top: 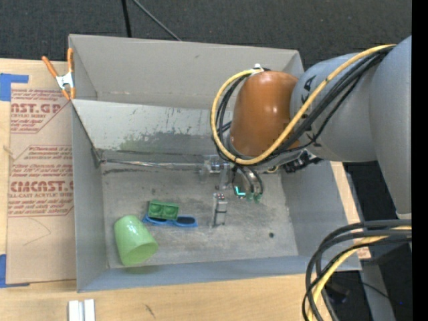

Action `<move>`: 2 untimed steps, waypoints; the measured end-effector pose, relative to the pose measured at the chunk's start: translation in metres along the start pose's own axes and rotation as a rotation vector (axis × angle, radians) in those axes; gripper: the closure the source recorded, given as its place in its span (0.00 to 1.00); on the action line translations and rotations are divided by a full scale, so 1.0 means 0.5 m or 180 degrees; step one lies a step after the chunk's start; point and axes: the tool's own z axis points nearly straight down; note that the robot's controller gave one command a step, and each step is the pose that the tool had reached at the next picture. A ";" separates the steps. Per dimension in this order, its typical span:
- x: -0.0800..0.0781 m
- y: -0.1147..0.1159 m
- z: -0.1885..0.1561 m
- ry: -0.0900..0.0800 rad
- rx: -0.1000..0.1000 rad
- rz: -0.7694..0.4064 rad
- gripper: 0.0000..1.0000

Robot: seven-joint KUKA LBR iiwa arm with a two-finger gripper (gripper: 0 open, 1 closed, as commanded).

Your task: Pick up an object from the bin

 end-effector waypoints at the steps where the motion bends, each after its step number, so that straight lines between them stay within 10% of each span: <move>1: 0.053 0.144 0.126 0.0002 -0.0007 -0.0001 0.00; 2: 0.047 0.134 0.119 -0.0020 0.0000 0.0021 1.00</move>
Offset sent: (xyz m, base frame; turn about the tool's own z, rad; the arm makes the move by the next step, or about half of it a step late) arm -0.0233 0.0661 -0.0584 0.0078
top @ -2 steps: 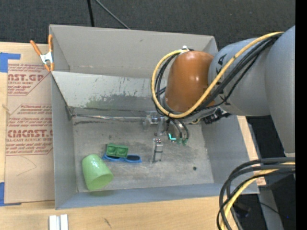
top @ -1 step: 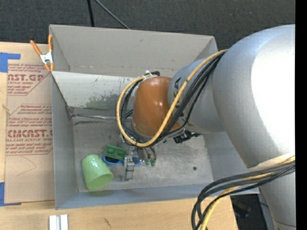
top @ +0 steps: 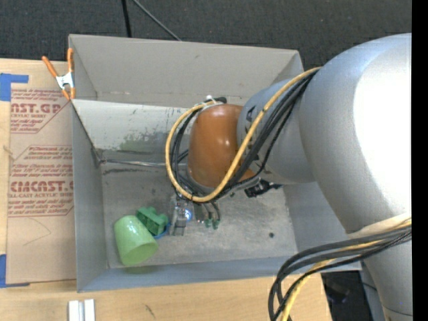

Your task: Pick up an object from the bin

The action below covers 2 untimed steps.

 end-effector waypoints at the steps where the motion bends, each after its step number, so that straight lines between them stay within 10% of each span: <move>1: 0.018 0.179 -0.231 -0.0031 -0.0020 -0.0014 1.00; 2: 0.019 0.170 -0.221 -0.0006 0.0000 0.0002 0.00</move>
Offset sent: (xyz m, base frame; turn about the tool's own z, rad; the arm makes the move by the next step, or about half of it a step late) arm -0.0092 0.0838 0.1108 0.0031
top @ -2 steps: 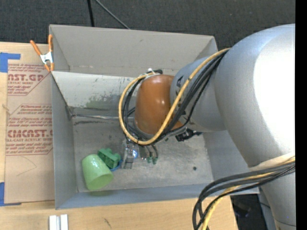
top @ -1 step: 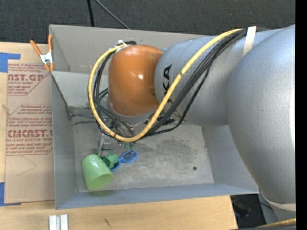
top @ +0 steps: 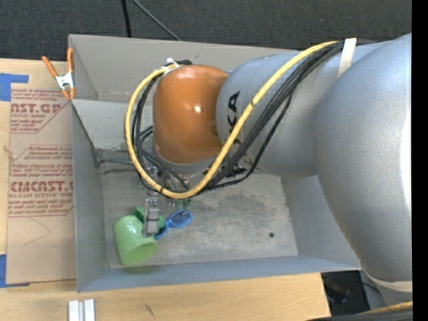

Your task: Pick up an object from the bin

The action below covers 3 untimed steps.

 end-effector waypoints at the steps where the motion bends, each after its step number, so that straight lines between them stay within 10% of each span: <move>1: 0.029 -0.084 0.191 0.0028 0.0015 -0.0042 0.00; 2: 0.003 -0.024 0.245 -0.0012 -0.0001 -0.0396 0.00; 3: 0.066 0.047 0.241 -0.0032 0.0000 -0.1123 0.00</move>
Offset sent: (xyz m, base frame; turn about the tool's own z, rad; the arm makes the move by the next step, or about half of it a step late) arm -0.0124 -0.0396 -0.0905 -0.0152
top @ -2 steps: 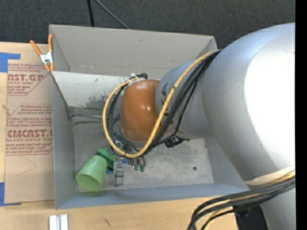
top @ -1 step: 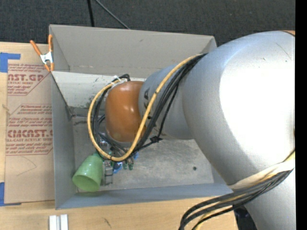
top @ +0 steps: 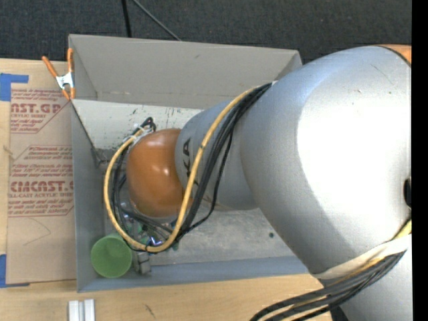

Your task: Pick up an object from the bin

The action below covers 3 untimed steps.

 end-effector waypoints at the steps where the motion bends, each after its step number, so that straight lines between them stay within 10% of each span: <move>1: 0.001 0.000 0.000 0.0010 -0.0004 0.0007 1.00; 2: 0.006 -0.035 -0.227 0.0008 -0.0005 -0.0026 1.00; 3: 0.010 -0.034 -0.218 0.0031 -0.0006 -0.0029 0.00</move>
Offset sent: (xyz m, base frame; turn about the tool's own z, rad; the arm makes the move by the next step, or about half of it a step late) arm 0.0000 0.0000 0.0000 0.0000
